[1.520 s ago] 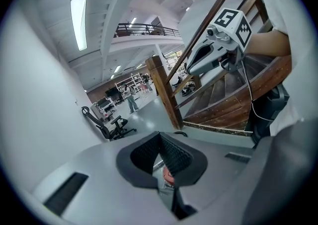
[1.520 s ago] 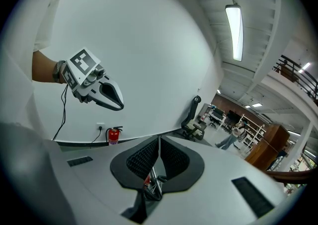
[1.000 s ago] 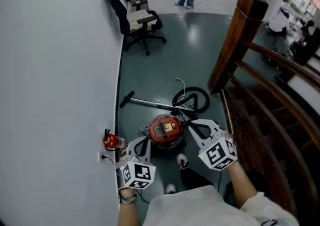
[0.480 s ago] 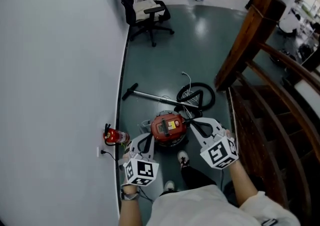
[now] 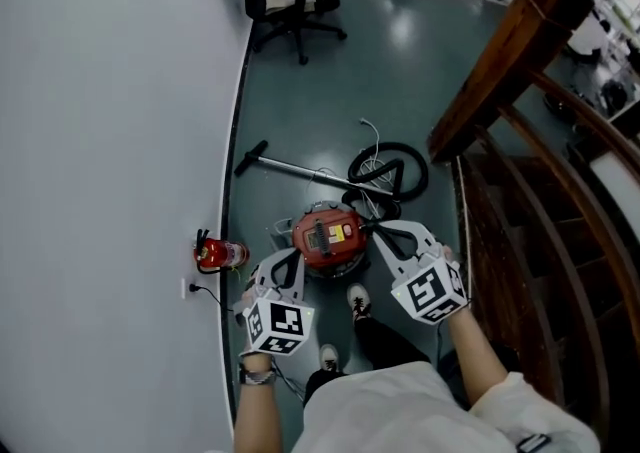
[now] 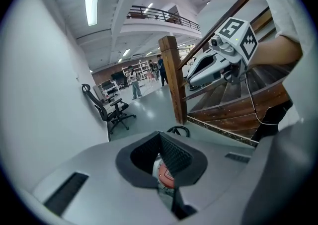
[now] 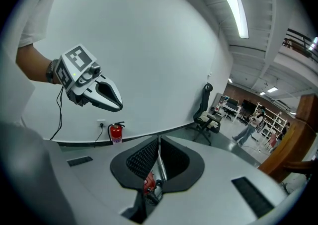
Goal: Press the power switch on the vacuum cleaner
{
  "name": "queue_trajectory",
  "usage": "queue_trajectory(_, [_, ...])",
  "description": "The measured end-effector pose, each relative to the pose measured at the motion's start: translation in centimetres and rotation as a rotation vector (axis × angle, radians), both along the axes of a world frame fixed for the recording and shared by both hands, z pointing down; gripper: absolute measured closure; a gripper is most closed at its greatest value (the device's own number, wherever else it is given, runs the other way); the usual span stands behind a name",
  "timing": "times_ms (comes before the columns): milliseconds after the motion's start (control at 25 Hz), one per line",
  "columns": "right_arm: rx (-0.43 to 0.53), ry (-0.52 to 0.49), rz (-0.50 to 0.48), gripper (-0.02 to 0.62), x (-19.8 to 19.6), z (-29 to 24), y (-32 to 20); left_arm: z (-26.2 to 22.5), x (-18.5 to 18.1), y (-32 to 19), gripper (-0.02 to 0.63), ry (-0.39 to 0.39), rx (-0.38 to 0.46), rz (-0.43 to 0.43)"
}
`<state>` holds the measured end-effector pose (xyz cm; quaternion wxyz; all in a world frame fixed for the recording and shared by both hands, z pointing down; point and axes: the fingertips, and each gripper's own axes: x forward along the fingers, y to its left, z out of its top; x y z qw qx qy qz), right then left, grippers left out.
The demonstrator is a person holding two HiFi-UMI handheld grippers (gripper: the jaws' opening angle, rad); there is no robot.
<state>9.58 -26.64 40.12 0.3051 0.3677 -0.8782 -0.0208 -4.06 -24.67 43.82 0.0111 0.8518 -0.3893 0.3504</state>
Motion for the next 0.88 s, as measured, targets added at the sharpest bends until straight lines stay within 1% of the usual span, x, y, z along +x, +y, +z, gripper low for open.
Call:
queue_trajectory(240, [-0.048,-0.015,-0.014,0.565,0.2,3.0,-0.7,2.4,0.3,-1.0,0.609,0.002,-0.035,-0.034])
queue_trajectory(440, [-0.096,0.002,-0.031,0.565,0.1,5.9,-1.0,4.6,0.3,-1.8,0.609,0.023,-0.062,-0.058])
queue_trajectory(640, [-0.144,-0.016,-0.032,0.565,0.0,8.5,-1.5,6.2,0.6,-2.1,0.609,0.044,-0.076,-0.078])
queue_trajectory(880, [-0.184,-0.014,-0.040,0.565,-0.1,11.5,-2.2,8.0,0.2,-2.2,0.609,0.047,-0.096,-0.113])
